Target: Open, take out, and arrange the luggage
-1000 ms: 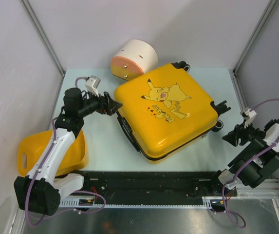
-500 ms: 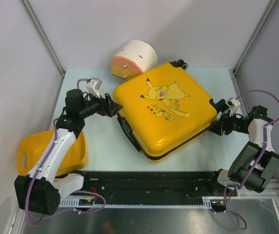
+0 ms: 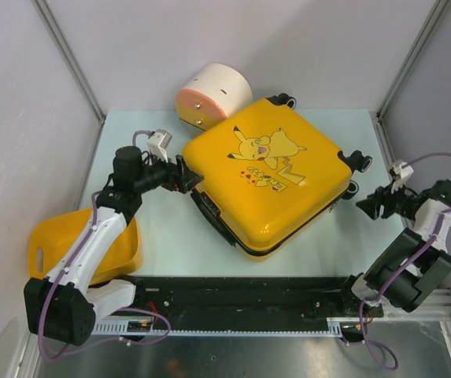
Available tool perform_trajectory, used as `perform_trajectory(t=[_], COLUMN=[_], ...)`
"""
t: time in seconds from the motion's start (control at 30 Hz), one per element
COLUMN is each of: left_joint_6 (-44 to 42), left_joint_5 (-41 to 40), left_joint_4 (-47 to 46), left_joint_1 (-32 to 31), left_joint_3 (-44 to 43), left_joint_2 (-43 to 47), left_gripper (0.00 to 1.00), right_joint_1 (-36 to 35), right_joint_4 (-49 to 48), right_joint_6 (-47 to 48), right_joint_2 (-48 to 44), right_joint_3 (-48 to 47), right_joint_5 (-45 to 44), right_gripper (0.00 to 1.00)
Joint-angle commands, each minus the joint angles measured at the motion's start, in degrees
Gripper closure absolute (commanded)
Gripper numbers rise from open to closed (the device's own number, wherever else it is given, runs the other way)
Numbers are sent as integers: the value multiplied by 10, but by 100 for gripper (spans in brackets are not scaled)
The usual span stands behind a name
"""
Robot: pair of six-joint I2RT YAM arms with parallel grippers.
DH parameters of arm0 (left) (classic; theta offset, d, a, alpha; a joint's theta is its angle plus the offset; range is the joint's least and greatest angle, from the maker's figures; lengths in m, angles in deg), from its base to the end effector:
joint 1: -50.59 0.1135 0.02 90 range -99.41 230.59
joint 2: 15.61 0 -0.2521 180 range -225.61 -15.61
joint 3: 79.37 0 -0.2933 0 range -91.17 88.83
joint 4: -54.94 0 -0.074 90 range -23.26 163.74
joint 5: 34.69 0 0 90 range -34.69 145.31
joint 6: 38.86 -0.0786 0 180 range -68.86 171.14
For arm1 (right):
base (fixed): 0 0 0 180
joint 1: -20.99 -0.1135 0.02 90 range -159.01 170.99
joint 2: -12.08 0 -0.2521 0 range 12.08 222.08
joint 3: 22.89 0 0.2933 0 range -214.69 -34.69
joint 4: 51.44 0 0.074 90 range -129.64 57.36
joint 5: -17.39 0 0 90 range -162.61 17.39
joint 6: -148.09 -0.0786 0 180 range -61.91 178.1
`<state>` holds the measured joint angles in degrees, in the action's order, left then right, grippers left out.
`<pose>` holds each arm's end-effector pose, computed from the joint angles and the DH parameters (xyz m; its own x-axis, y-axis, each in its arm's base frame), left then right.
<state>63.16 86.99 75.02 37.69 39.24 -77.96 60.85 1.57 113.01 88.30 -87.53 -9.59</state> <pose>0.3103 -0.1134 0.2813 -0.4814 -0.0716 -0.8736 0.5803 0.7210 -0.3788 0.2708 -0.1349 0.2004 -0.3962 -0.1528 -0.9053 -0.5690 0.8148 0.1115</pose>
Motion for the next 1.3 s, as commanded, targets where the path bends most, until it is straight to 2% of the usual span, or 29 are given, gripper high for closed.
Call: perform_trajectory(t=[0.0, 0.07, 0.1, 0.23, 0.37, 0.5, 0.6, 0.97, 1.27], left_joint_6=[-5, -8, -9, -14, -20, -22, -22, -22, -26], left_joint_5=[1, 2, 2, 2, -3, -3, 0, 2, 0], left_joint_4=[-5, -6, -6, -6, -5, -5, -6, -6, -6], left_joint_1=[-8, -10, -12, -16, -16, -17, -17, -17, -17], left_joint_3=[3, 2, 1, -3, -2, 5, 4, 0, 5], left_joint_2=[6, 4, 1, 3, 8, 9, 6, -6, -6], left_gripper=[12, 13, 13, 12, 13, 12, 13, 13, 13], right_joint_1=[67, 80, 85, 54, 22, -9, -27, -52, -85], right_joint_4=[321, 366, 387, 368, 254, 47, -61, -165, -176], right_joint_6=[389, 491, 509, 501, 395, 234, 162, 81, 87], right_joint_2=[21, 52, 60, 77, 45, -28, -50, -32, -26], right_joint_3=[-10, -10, -10, -8, 24, 83, 117, 133, 143], right_joint_5=[25, 35, 52, 90, 105, 90, 79, 64, 49], right_gripper=[42, 44, 45, 49, 48, 45, 44, 50, 48])
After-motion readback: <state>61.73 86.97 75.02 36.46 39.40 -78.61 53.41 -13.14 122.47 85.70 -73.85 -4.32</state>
